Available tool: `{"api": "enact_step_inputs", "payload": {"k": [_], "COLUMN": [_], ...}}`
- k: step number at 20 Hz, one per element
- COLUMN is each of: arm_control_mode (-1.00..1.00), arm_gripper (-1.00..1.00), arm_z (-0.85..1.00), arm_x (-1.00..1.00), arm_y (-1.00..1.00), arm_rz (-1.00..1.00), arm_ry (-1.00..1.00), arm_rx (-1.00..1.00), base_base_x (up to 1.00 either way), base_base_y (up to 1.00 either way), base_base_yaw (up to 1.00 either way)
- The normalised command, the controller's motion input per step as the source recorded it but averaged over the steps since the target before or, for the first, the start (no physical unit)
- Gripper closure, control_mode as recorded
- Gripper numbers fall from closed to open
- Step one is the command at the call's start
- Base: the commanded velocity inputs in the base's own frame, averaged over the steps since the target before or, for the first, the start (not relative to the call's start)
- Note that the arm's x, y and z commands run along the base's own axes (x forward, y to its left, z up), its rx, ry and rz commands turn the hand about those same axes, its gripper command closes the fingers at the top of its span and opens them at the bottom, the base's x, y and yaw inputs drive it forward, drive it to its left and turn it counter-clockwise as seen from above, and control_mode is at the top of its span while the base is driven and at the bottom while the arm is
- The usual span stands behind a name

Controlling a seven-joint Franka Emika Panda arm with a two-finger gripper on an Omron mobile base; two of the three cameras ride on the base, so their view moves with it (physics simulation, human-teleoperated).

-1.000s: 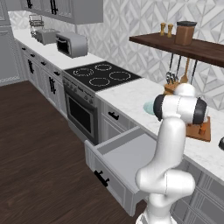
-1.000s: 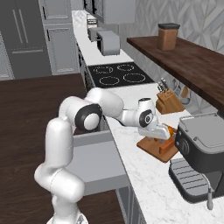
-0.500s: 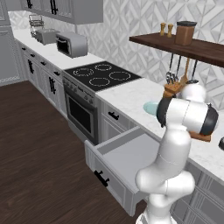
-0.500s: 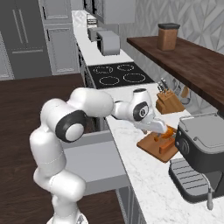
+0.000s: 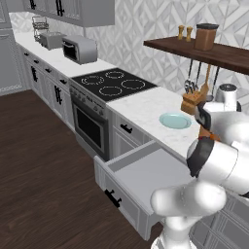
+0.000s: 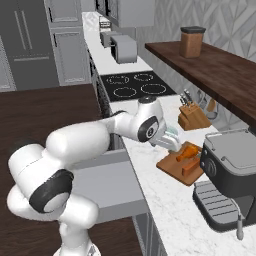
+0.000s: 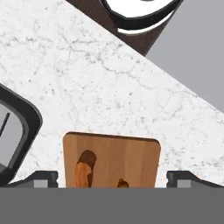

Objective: Pick up the knife from the drawer and place it on the cutting board. Then place the meat from the plate to the cutting board.

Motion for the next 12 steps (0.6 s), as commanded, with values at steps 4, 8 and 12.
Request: {"api": "enact_step_inputs", "payload": {"k": [4,8,12], "arm_control_mode": [-1.0,-1.0,-1.0], "arm_gripper": [-1.0,-1.0,-1.0], "arm_z": [0.84,0.83,0.9], "arm_x": [-0.6,-0.45,-0.58], "arm_y": [0.61,0.62,0.49], "arm_rz": [0.1,0.14,0.18], "arm_ry": [-0.22,-0.05,-0.13], "arm_rx": [0.13,0.09,0.09], "base_base_x": [0.0,0.0,0.0], "base_base_y": [0.0,0.0,0.0], "base_base_yaw": [0.0,0.0,0.0]}}
